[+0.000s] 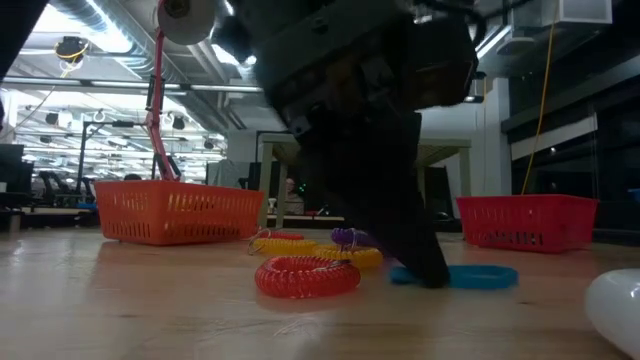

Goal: Pick & Place Office Desk Supplies
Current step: Put the blue rubber band into the red bin

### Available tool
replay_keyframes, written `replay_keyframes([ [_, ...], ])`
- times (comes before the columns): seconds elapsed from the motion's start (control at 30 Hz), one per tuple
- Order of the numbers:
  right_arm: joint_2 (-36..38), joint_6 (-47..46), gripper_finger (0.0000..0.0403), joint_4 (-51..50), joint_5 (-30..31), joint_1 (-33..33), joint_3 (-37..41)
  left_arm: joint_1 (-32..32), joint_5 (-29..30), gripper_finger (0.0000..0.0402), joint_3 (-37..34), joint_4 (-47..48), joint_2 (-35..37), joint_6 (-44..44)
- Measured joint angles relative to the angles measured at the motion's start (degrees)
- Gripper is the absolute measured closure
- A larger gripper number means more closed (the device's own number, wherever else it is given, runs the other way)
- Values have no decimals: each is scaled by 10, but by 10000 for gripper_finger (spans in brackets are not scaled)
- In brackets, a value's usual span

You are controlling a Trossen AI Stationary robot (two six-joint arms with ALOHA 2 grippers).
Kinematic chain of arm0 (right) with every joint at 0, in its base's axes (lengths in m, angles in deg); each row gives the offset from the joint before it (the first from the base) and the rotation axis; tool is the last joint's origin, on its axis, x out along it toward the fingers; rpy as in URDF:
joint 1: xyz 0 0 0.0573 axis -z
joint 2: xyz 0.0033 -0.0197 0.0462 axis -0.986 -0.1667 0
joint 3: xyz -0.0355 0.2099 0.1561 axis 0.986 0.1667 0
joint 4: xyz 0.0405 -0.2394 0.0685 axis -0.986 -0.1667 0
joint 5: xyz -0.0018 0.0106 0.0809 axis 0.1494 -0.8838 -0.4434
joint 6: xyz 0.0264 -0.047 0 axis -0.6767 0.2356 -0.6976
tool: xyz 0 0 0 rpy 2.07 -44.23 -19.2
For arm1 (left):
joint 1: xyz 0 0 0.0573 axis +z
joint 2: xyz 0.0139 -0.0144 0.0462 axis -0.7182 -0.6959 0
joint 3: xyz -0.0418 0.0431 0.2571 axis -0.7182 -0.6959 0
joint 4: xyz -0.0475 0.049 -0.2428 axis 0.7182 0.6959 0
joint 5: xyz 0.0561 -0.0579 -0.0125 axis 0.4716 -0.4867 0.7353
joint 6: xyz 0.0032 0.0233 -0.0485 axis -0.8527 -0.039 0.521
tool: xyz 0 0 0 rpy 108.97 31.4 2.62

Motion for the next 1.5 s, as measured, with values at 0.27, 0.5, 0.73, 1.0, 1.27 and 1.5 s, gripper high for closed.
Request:
replay_keyframes([
  [0.27, 1, 47, 160, 45, 2, 0, 0, 47, -116, 399, -4, -115, 1, 81],
  [0.5, 5, 206, 160, 164, -96, -1, 0, 100, -177, 399, -2, -306, 64, 179],
  [0.73, 14, 227, 160, 163, -91, -1, 0, 159, -127, 399, 0, -342, 122, 145],
  [1.0, 14, 225, 160, 161, -91, -1, 0, 246, -118, 399, -1, -346, 122, 121],
  [1.27, 14, 219, 160, 161, -91, -1, 0, 270, -150, 399, 48, -291, 108, 62],
  [1.5, 14, 211, 160, 159, -70, -1, 0, 250, -150, 399, 209, -124, 12, -3],
])
